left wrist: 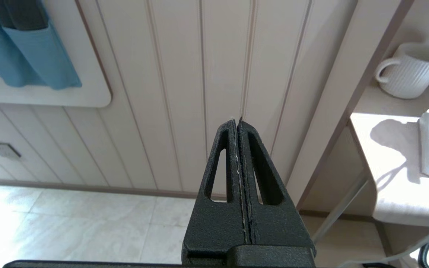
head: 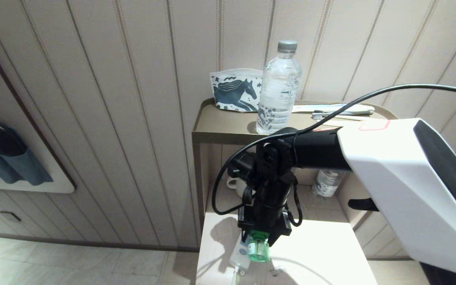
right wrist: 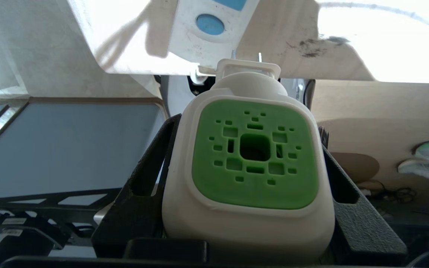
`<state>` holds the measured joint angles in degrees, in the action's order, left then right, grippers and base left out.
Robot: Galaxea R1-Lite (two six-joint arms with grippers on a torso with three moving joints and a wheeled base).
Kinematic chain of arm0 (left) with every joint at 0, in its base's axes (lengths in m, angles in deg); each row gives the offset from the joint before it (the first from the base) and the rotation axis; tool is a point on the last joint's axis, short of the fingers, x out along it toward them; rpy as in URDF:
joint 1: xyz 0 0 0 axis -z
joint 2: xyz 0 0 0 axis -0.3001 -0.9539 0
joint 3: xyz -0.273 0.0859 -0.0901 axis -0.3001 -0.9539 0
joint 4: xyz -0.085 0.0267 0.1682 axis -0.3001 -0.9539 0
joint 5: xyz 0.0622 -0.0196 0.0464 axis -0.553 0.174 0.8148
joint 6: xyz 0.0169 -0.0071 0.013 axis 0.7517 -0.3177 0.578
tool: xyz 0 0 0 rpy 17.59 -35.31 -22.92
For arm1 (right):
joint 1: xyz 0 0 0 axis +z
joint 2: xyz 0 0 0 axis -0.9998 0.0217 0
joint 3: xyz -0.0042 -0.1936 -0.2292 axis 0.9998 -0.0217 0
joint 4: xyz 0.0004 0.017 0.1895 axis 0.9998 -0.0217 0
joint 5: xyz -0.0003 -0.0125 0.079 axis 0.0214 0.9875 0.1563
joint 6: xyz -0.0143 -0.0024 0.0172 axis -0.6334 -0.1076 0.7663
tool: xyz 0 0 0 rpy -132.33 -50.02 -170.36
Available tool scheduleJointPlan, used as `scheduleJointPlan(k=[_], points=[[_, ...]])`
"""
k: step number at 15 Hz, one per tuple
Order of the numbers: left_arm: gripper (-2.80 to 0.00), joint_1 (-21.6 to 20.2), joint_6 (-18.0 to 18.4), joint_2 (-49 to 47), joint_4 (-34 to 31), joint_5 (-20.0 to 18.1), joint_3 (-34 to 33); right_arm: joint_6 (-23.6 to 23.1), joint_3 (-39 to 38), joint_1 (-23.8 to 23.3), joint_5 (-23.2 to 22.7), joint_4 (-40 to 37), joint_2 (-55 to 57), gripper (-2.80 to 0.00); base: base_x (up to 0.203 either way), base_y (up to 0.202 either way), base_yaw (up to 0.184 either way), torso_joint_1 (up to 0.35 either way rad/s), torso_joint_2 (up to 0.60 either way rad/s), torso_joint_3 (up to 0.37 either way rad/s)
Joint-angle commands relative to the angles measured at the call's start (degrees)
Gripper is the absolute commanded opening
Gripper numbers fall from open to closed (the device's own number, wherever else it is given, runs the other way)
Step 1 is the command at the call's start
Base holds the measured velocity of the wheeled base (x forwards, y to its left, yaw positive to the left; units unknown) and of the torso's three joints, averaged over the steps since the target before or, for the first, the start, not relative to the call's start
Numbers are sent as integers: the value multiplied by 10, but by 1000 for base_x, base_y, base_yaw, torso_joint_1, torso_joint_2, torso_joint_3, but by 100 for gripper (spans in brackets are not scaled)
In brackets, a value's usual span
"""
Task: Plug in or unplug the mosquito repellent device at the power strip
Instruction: Insert the plug into the socket
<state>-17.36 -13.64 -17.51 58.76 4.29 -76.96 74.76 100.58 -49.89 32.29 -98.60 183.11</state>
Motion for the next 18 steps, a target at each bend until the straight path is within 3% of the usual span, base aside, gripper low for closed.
scheduleJointPlan(k=[1, 6, 10, 18], points=[[-280, 0, 0, 0, -1, 0, 0, 2, -1, -1, 0, 1, 11, -280, 0, 0, 0, 58, -114, -58], [-280, 0, 0, 0, -1, 0, 0, 5, 0, -8, 4, 41, 43, -280, 0, 0, 0, 0, 0, 0], [-280, 0, 0, 0, -1, 0, 0, 11, -1, -13, 40, 52, 59, -280, 0, 0, 0, 0, 0, 0], [-280, 0, 0, 0, -1, 0, 0, 19, 0, -17, 41, 101, 68, -280, 0, 0, 0, 0, 0, 0]])
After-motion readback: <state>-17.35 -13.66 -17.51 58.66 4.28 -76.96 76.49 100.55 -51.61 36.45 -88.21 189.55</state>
